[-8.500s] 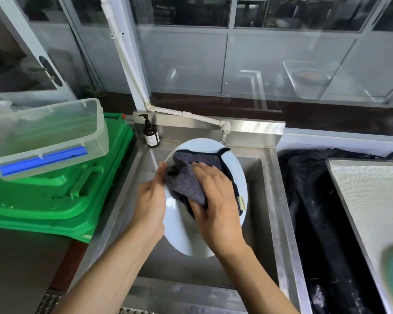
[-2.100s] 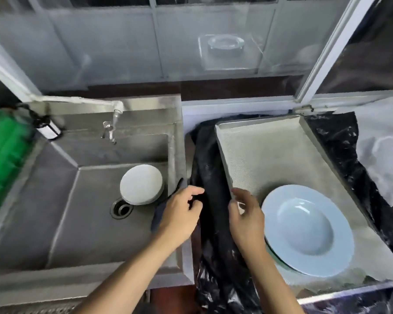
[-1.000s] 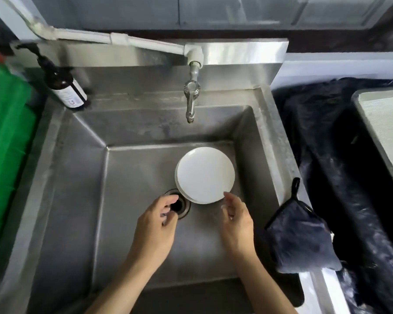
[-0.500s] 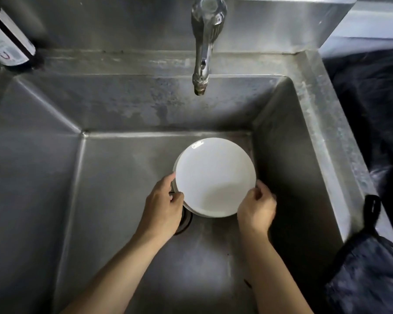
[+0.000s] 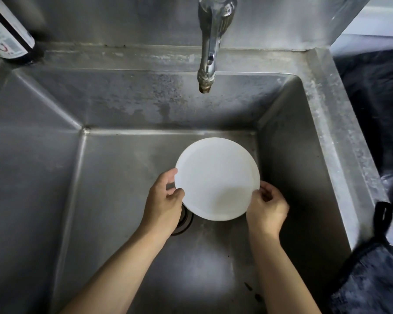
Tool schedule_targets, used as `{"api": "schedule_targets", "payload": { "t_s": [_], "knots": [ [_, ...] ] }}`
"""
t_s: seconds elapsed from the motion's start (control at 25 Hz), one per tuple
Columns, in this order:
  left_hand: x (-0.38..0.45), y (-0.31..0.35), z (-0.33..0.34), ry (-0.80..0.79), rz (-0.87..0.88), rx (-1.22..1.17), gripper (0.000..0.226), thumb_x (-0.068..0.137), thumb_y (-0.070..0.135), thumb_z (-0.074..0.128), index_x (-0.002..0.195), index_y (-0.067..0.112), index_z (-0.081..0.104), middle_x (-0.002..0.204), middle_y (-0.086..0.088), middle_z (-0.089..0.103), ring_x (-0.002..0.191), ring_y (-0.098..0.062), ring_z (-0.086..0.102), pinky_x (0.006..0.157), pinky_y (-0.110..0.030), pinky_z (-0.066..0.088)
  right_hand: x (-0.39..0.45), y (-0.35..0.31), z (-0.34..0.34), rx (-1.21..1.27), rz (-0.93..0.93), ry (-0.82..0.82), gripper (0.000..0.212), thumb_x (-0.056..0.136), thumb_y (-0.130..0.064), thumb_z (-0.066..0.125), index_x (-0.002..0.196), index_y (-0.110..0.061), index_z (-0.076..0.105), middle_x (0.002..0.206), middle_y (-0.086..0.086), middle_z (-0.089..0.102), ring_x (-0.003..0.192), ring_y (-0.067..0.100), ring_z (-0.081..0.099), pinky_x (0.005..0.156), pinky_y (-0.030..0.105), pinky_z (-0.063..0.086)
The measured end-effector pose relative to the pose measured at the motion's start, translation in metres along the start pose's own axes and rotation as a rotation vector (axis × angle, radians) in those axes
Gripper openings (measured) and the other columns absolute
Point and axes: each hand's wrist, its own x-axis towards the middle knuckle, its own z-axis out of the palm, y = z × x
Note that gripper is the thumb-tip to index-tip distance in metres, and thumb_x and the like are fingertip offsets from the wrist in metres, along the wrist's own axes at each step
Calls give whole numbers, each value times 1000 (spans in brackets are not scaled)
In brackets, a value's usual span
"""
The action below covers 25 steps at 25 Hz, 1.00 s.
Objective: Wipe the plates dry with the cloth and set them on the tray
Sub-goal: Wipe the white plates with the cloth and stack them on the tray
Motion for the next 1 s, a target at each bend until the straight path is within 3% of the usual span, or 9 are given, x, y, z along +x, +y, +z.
{"api": "schedule_targets", "payload": {
  "t_s": [0.2, 0.36, 0.52, 0.6, 0.72, 0.8, 0.88, 1.0],
  "knots": [
    [-26, 2, -17, 106, 6, -82, 47, 93, -3, 53, 129, 27, 58, 119, 15, 62, 107, -12, 67, 99, -45, 54, -29, -12, -11, 17, -85, -54, 25, 99, -8, 58, 115, -25, 64, 95, -16, 66, 87, 1, 65, 75, 19, 53],
    [-56, -3, -44, 223, -35, -107, 53, 89, -9, 53, 97, 43, 63, 93, 26, 67, 87, -1, 69, 90, -43, 59, -65, -20, -17, -25, -111, -147, 19, 99, -11, 58, 112, -24, 63, 97, -13, 68, 85, -1, 66, 64, 7, 48],
    [-87, -20, -76, 322, -138, -107, 43, 84, -7, 61, 105, 29, 71, 92, 16, 71, 91, -12, 71, 88, -47, 60, -102, -32, -20, -151, -150, -297, 20, 99, -13, 55, 116, -20, 61, 97, -10, 66, 91, 11, 65, 74, 27, 54],
    [-99, -28, -88, 358, -204, -143, 39, 81, -7, 63, 95, 28, 74, 88, 12, 74, 91, -18, 72, 81, -42, 61, -113, -42, -21, -247, -171, -368, 20, 99, -17, 56, 118, -18, 61, 95, -7, 67, 85, 11, 64, 67, 27, 52],
    [-113, -35, -100, 371, -297, -201, 31, 82, -5, 62, 91, 20, 77, 85, 1, 77, 79, -16, 72, 58, -23, 55, -123, -57, -22, -438, -204, -440, 20, 98, -17, 57, 114, -9, 65, 79, -7, 63, 69, 8, 60, 54, 23, 47],
    [-117, -35, -104, 395, -337, -250, 27, 83, -4, 62, 82, 18, 77, 76, -5, 76, 65, -13, 69, 53, -19, 52, -128, -67, -22, -529, -203, -465, 19, 95, -14, 59, 101, 2, 68, 74, 5, 68, 67, 25, 66, 54, 35, 55],
    [-119, -33, -107, 415, -370, -309, 29, 85, -4, 62, 71, 18, 73, 69, -6, 75, 60, -15, 68, 59, -28, 58, -135, -74, -23, -587, -189, -487, 22, 92, -12, 62, 98, 8, 70, 86, 23, 73, 85, 45, 68, 67, 46, 59],
    [-123, -30, -110, 415, -396, -339, 26, 88, -2, 62, 74, 18, 72, 74, -9, 76, 65, -21, 71, 72, -37, 62, -141, -76, -27, -612, -154, -482, 24, 91, -10, 63, 101, 11, 70, 95, 28, 73, 93, 49, 68, 74, 53, 60]
  ]
}}
